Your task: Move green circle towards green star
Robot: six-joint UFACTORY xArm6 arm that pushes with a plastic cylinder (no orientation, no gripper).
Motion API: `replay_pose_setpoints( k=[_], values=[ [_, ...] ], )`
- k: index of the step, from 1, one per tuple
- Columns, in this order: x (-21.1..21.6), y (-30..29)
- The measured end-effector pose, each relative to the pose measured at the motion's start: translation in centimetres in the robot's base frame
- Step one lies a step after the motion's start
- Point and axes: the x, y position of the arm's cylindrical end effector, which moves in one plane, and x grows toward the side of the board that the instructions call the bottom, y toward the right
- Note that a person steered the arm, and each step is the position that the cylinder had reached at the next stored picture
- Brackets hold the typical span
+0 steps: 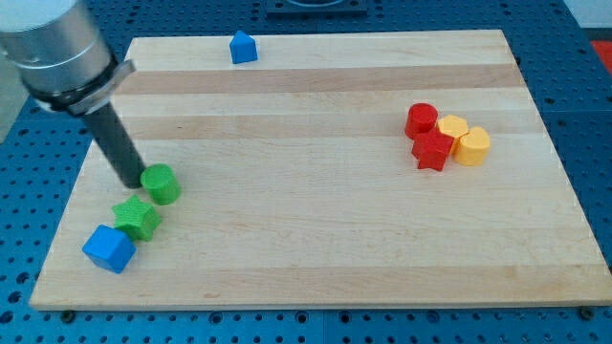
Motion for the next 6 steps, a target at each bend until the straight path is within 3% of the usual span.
replay_pose_setpoints(
  k=[3, 6],
  values=[
    [-4.9, 6.2],
    [0.2, 6.6]
  ],
)
